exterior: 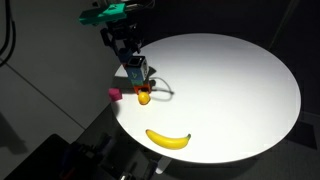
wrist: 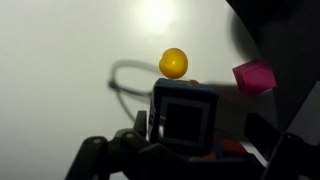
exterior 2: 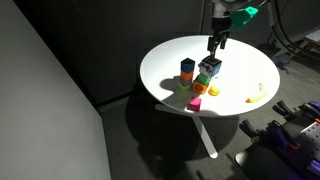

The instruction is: Put the cube on top of the green block

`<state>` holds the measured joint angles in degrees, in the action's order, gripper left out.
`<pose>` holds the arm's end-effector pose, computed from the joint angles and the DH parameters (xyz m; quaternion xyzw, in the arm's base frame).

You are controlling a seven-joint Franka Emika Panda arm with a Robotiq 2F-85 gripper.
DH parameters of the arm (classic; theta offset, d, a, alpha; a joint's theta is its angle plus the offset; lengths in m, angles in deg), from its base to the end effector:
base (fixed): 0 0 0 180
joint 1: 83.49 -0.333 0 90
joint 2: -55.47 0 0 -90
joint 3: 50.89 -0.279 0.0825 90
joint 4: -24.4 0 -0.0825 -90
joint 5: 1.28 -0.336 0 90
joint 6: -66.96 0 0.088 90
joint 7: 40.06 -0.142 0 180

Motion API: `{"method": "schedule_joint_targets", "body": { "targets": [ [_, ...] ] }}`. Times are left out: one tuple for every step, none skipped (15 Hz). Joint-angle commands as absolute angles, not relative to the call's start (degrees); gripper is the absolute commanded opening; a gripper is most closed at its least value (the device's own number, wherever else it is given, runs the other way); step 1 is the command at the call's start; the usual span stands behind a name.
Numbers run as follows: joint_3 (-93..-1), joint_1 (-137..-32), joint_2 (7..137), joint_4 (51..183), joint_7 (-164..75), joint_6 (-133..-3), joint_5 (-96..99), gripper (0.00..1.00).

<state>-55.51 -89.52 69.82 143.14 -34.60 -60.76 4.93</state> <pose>0.5175 0.0909 0.2645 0.9832 0.1738 -0.0446 0.0333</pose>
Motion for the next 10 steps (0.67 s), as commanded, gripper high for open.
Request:
{"method": "schedule_joint_targets", "body": {
  "targets": [
    [-55.08, -89.43, 65.21, 147.14, -39.65, -59.40, 4.58, 1.00],
    [-54.96, -89.39, 64.40, 148.00, -40.94, -59.34, 4.56, 1.00],
    [-54.76, -89.36, 63.56, 148.92, -42.62, -59.55, 4.65, 1.00],
    [-54.60, -89.28, 62.85, 149.74, -43.87, -59.65, 4.59, 1.00],
    [-54.42, -89.21, 61.97, 150.70, -45.04, -59.86, 4.69, 1.00],
    [-54.27, -89.10, 61.08, 151.75, -46.01, -60.17, 4.60, 1.00],
    [-54.12, -88.99, 60.16, 152.66, -46.70, -60.19, 4.57, 1.00],
    [-53.99, -88.87, 59.42, 153.41, -47.15, -60.02, 4.46, 1.00],
    [-53.87, -88.72, 58.53, 154.18, -47.30, -59.82, 4.29, 1.00],
    [-53.79, -88.52, 57.69, 154.90, -47.07, -59.60, 4.09, 1.00]
  ]
}}
